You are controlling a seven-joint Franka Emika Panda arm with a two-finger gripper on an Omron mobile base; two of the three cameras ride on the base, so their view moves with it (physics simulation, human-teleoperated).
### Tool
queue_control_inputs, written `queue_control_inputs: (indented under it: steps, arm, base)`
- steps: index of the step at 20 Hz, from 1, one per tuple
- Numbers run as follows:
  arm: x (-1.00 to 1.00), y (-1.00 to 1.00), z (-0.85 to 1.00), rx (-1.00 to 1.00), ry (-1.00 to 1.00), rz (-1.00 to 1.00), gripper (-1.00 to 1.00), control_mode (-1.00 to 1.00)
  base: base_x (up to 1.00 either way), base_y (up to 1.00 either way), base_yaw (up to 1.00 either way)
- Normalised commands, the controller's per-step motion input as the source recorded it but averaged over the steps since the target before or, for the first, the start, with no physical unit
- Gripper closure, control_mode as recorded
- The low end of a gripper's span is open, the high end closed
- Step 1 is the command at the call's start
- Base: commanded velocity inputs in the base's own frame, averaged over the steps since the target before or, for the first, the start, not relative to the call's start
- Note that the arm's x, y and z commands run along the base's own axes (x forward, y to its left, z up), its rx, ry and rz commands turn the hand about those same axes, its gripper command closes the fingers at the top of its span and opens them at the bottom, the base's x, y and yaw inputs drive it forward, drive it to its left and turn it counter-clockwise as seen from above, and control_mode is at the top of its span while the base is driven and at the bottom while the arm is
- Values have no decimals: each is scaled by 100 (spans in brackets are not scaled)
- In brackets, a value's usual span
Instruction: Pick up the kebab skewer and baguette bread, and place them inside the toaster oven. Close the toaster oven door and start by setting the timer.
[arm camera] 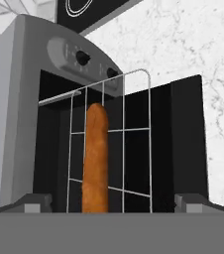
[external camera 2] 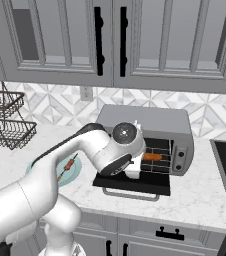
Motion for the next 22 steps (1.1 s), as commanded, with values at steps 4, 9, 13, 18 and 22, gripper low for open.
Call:
queue_control_inputs:
  steps: [4,9,13,18,22]
  arm:
    - [-57,55,18,-4,8,22,-100,-100]
    - [-32,75,8,-7,10,31,-100,-100]
    - [-27,78,30,-9,12,23,-100,-100]
    - [-19,67,39,-11,17,12,-100,-100]
    - [-13,58,7,-11,18,9,-100,-100]
  base:
    - [0,0,0]
    - [0,0,0]
    - [0,0,0]
    - [0,0,0]
    - [0,0,0]
